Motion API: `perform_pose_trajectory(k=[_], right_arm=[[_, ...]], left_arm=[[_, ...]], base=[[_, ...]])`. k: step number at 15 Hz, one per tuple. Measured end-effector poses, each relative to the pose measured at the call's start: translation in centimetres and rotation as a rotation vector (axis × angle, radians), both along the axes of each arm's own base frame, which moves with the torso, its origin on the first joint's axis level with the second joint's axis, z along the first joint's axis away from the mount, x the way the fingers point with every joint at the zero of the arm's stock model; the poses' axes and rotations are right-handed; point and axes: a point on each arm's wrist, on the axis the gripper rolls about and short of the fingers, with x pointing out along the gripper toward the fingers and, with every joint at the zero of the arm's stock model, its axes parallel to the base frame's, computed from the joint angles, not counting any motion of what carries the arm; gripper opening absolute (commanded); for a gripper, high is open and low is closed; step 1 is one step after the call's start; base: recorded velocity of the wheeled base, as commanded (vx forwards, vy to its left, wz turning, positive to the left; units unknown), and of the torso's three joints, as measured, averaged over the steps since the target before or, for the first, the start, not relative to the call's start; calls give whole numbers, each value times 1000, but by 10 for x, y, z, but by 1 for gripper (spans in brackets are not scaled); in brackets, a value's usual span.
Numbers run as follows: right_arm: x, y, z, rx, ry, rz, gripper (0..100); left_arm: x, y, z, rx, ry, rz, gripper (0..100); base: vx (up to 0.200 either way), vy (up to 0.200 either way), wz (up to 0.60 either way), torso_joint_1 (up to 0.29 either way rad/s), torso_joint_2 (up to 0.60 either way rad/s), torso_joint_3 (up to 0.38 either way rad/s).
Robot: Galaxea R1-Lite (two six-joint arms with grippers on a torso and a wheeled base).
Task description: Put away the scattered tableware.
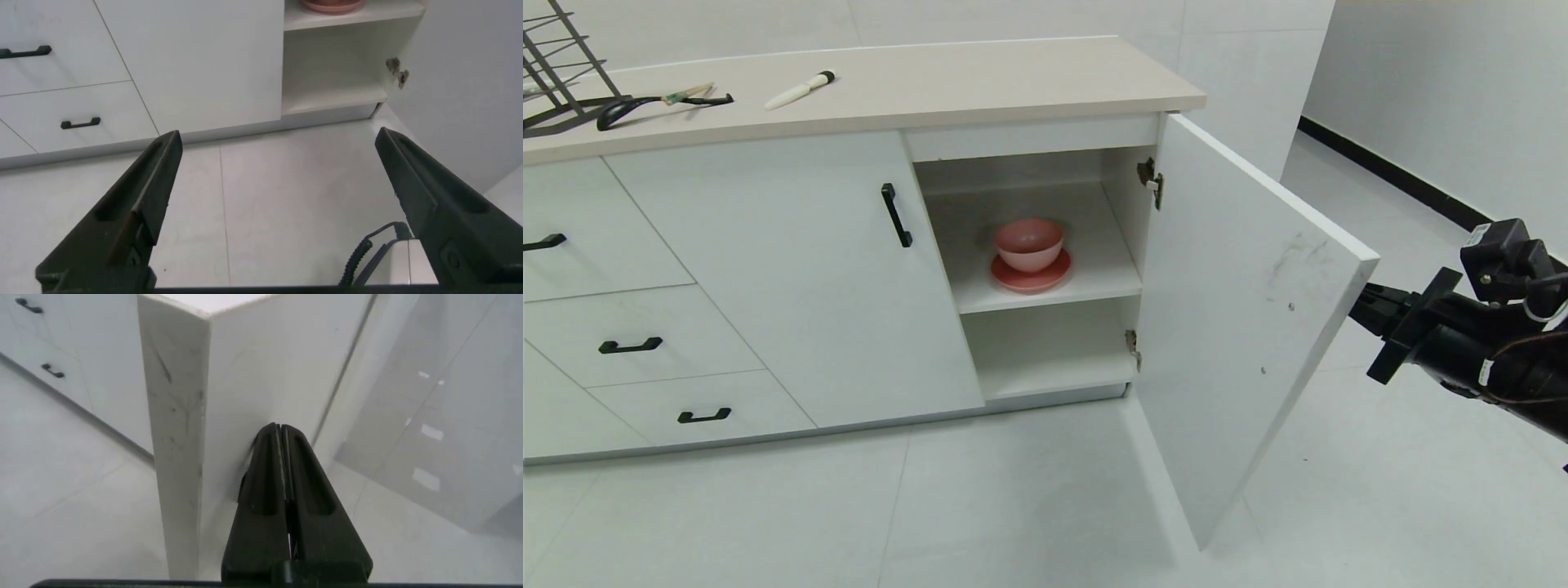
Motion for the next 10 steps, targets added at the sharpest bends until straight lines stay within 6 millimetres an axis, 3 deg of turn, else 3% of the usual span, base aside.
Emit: perform_pose_trajectory(k=[10], right_arm=[[5,39,1,3,-12,137,0]], left_arm=[[0,0,0,0,0,1,100]], base=[[0,0,0,0,0,0]])
